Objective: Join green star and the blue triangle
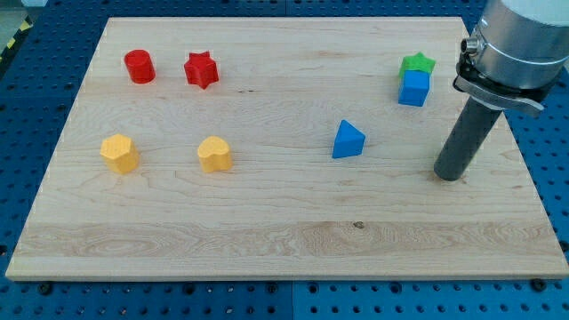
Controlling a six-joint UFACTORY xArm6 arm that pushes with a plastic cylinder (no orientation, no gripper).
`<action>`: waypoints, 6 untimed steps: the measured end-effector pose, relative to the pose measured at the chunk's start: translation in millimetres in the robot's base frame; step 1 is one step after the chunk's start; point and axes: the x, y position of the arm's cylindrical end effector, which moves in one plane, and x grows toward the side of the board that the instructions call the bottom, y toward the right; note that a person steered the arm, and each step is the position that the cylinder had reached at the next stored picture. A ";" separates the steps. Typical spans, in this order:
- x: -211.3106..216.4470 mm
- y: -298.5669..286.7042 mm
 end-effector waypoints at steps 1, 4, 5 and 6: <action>-1.0 -34.3; -24.5 19.4; -9.9 -3.4; 27.6 -63.6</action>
